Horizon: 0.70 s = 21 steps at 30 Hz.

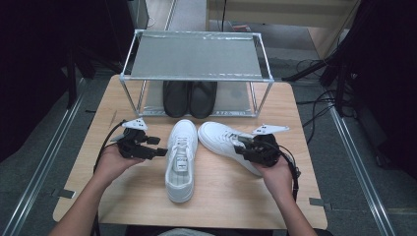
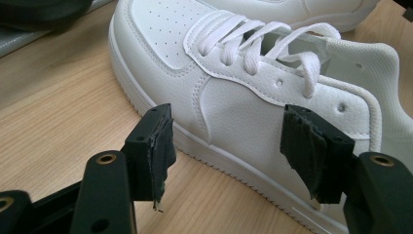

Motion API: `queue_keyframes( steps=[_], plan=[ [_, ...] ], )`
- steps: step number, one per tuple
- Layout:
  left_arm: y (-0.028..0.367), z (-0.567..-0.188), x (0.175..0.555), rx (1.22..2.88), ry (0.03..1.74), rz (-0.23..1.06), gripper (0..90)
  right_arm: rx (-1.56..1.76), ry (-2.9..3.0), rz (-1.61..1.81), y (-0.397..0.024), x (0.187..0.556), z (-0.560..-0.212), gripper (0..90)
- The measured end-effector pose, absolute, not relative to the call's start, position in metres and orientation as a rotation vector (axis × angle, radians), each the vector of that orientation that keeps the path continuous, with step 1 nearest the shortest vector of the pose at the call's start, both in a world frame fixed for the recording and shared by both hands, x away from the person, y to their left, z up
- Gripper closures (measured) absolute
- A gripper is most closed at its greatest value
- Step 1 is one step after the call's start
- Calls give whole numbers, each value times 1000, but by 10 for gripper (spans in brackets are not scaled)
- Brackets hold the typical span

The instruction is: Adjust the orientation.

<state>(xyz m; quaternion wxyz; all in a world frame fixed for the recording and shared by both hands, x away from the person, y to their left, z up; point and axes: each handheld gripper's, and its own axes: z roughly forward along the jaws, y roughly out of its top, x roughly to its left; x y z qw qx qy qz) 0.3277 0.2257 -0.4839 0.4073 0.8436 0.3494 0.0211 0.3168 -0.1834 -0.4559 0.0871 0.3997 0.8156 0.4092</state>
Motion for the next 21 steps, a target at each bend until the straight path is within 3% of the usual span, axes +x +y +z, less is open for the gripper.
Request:
queue_keyframes(
  steps=[5, 14, 21],
  plan=[
    [226, -483, 328, 2120, 882, 64, 371, 1176, 2392, 1289, -200, 318, -443, 896],
    [226, -484, 330, 2123, 898, 44, 379, 1171, 2453, 1220, -212, 347, -452, 900],
    [226, -484, 329, 2128, 899, 43, 381, 1082, 2581, 1085, -192, 348, -460, 900]
  ],
)
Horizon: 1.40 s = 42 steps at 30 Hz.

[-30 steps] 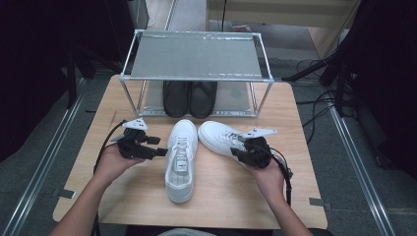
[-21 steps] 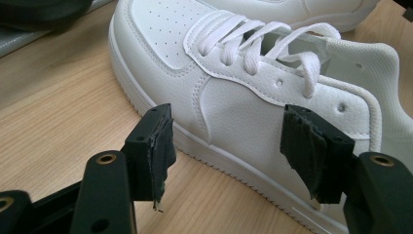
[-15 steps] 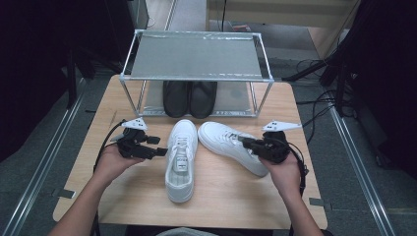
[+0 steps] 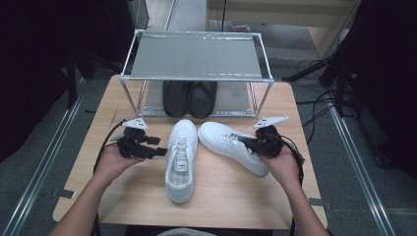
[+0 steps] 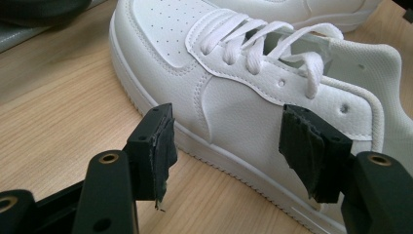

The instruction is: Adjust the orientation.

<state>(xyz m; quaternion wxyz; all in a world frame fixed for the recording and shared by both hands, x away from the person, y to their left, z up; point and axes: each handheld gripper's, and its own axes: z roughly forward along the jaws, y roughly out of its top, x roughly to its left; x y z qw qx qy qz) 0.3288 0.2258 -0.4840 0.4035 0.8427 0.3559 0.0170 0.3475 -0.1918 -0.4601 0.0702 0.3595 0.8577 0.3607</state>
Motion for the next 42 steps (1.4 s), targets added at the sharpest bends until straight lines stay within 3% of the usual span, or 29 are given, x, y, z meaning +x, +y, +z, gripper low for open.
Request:
queue_keyframes(
  steps=[5, 10, 13, 18, 22, 42],
  plan=[
    [224, -485, 329, 2135, 898, 36, 383, 1087, 2586, 1082, -190, 347, -459, 900],
    [223, -484, 328, 2138, 889, 40, 455, 1082, 2615, 1089, -186, 345, -458, 900],
    [225, -483, 328, 2130, 915, 14, 536, 1065, 2636, 1084, -181, 343, -458, 900],
    [222, -483, 326, 2172, 909, -48, 790, 1046, 2654, 1073, -174, 339, -458, 900],
    [218, -484, 326, 2186, 891, -84, 862, 1046, 2667, 1078, -172, 338, -458, 900],
    [228, -500, 336, 2149, 978, -85, 872, 1044, 2686, 1118, -162, 331, -461, 900]
  ],
)
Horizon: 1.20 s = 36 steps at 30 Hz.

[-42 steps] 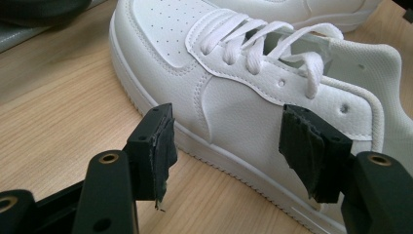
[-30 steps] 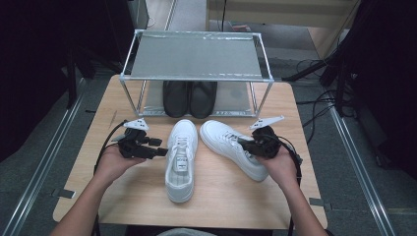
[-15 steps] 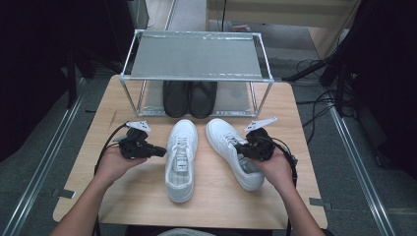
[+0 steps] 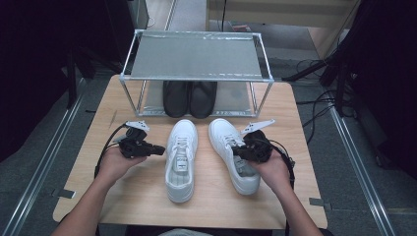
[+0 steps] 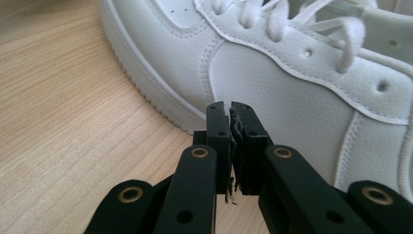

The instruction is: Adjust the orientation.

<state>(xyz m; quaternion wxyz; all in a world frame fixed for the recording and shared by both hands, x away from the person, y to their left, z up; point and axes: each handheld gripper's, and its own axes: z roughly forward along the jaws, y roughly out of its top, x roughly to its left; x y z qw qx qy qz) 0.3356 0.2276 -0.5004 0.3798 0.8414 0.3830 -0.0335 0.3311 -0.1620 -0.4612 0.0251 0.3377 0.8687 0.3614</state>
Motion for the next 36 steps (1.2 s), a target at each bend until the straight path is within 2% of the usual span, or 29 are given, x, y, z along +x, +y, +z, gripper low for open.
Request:
queue_keyframes(
  steps=[13, 26, 36],
  plan=[
    [216, -507, 332, 2190, 933, -125, 875, 1048, 2687, 1161, -150, 328, -463, 900],
    [212, -510, 327, 2162, 946, -140, 886, 1020, 2712, 1176, -142, 328, -463, 900],
    [184, -510, 319, 2202, 870, -159, 881, 1014, 2713, 1189, -140, 329, -464, 900]
  ],
)
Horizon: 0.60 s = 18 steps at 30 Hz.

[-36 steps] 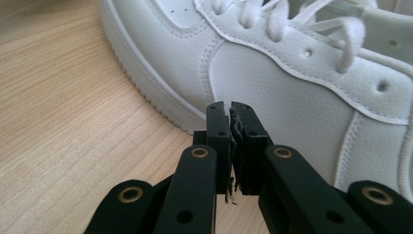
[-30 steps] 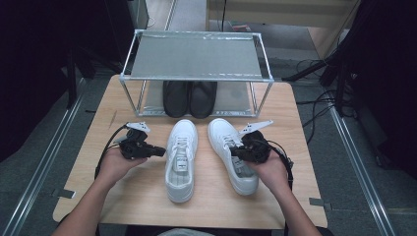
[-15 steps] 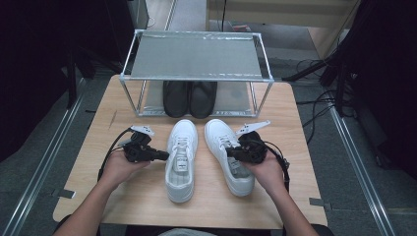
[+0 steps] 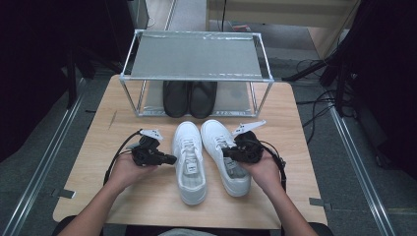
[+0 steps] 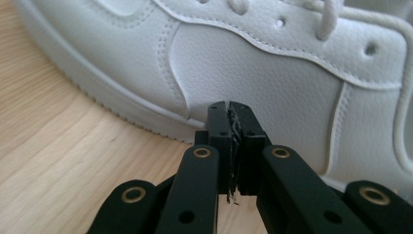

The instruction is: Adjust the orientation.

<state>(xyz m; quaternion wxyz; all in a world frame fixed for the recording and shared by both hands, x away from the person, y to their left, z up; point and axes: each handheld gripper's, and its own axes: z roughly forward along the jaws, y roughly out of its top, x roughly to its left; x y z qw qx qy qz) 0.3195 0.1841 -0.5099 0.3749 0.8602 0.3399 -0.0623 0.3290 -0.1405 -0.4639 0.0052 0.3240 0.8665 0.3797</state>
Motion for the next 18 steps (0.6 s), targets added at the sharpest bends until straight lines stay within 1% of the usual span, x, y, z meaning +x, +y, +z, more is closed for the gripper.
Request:
queue_keyframes(
  steps=[6, 8, 13, 18],
  plan=[
    [163, -510, 312, 2228, 807, -182, 876, 1006, 2716, 1194, -142, 330, -464, 900],
    [157, -509, 309, 2246, 795, -167, 867, 1003, 2712, 1190, -142, 330, -464, 900],
    [154, -509, 307, 2239, 824, -166, 870, 1000, 2714, 1194, -143, 332, -465, 900],
    [146, -509, 304, 2254, 790, -161, 871, 1014, 2702, 1174, -146, 337, -465, 900]
  ],
)
